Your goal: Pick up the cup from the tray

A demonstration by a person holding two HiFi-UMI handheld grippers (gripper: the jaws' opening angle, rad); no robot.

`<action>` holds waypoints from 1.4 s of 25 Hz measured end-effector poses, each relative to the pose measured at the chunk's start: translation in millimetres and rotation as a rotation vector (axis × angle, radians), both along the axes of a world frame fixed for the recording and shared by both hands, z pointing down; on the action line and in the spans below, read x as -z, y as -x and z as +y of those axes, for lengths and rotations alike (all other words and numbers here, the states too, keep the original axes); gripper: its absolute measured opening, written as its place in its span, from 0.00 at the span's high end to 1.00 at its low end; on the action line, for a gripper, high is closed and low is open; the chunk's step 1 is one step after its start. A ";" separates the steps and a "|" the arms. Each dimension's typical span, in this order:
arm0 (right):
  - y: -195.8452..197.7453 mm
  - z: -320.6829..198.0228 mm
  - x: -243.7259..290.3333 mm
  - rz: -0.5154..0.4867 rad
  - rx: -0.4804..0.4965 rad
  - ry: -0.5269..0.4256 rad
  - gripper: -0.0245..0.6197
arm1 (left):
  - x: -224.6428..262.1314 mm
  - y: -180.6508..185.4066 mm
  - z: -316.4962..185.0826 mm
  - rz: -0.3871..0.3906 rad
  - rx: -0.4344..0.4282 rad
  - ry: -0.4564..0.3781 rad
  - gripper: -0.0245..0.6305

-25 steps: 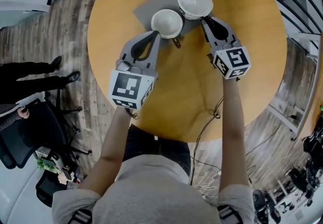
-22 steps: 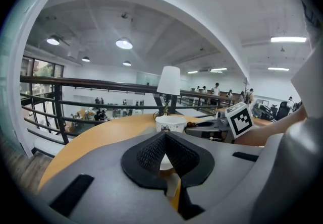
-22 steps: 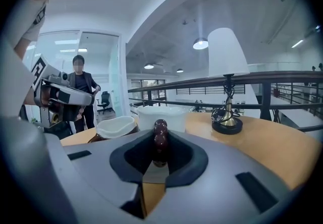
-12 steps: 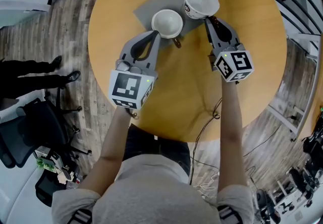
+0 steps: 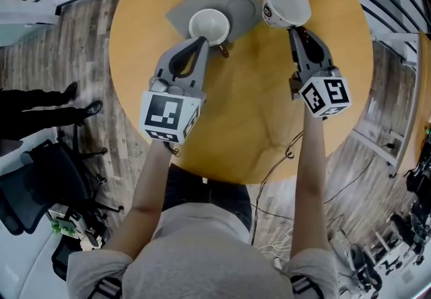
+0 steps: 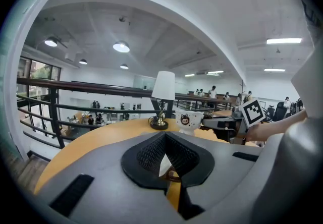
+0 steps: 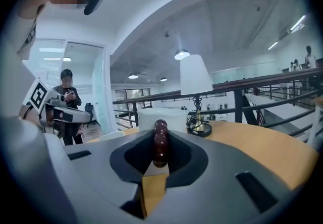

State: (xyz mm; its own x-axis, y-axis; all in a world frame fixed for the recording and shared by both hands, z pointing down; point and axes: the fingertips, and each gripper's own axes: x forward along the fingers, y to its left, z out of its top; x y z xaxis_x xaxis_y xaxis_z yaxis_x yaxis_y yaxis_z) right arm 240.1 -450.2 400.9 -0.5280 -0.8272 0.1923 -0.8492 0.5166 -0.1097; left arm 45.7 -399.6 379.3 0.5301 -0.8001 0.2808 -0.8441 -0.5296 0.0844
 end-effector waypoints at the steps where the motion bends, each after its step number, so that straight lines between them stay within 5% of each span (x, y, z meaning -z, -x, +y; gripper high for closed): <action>1: -6.3 5.0 -0.2 0.003 -0.012 0.002 0.90 | 0.6 -4.1 2.0 0.000 -0.009 -0.001 0.95; 11: -51.4 49.1 -38.1 -0.016 -0.116 0.081 0.90 | -4.4 -36.1 18.0 -0.001 -0.075 -0.001 0.95; 26: -55.7 63.1 -94.7 -0.015 -0.151 0.181 0.90 | -19.3 -37.4 28.1 -0.026 -0.071 0.027 0.95; 35: -46.8 76.3 -107.4 0.126 -0.146 0.123 0.90 | -19.5 -31.3 26.8 -0.032 -0.056 0.023 0.95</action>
State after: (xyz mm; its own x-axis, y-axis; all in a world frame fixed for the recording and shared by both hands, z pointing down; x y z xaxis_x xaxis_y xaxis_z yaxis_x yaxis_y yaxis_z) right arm 286.8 -373.8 508.2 -0.3696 -0.8595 0.3530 -0.9251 0.3761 -0.0527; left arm 77.0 -372.8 398.8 0.5642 -0.7625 0.3165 -0.8156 -0.5743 0.0705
